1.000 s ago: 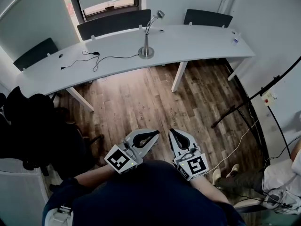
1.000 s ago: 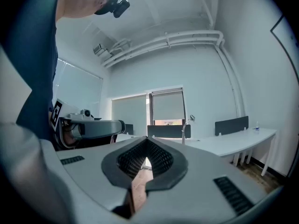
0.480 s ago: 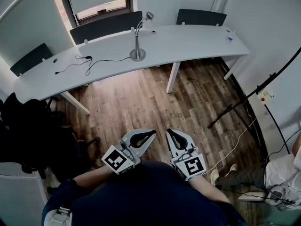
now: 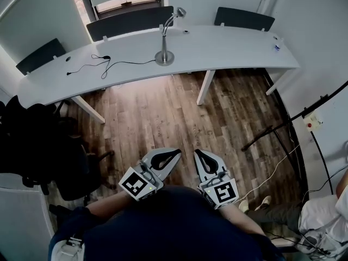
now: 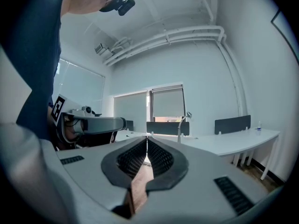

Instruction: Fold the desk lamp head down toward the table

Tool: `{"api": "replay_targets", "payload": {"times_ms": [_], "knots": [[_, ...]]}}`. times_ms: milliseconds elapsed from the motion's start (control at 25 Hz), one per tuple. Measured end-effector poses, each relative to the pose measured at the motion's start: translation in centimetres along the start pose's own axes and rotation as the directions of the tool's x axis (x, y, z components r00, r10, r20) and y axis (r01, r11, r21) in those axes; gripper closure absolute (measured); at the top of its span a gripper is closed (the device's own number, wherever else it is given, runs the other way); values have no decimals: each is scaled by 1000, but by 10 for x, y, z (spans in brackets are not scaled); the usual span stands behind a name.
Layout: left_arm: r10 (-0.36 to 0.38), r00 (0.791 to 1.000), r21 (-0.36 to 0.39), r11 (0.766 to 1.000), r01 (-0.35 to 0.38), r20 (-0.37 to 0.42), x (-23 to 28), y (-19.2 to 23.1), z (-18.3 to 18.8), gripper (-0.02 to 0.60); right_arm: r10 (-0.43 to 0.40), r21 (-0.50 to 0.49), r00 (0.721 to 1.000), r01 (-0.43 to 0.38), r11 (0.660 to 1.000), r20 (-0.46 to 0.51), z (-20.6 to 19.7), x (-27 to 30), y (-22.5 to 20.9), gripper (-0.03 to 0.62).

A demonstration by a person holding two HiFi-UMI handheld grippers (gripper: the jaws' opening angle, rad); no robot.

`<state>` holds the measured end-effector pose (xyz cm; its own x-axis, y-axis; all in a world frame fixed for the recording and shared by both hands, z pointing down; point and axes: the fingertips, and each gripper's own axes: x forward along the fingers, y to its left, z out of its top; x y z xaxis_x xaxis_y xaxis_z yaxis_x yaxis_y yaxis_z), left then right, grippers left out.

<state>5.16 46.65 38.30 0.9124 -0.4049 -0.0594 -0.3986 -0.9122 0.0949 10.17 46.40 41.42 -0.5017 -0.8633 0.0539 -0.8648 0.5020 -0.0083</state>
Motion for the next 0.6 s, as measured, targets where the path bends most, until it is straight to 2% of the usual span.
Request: {"api": "replay_targets", "payload": {"times_ms": [320, 600], "knots": [[4, 1000, -16, 1000, -4, 10, 27, 74, -2, 575, -14, -19, 1000, 14, 1000, -4, 2, 68, -38, 582], [-36, 999, 18, 999, 35, 28, 56, 187, 20, 575, -39, -54, 999, 40, 998, 14, 25, 178, -73, 582]]}}
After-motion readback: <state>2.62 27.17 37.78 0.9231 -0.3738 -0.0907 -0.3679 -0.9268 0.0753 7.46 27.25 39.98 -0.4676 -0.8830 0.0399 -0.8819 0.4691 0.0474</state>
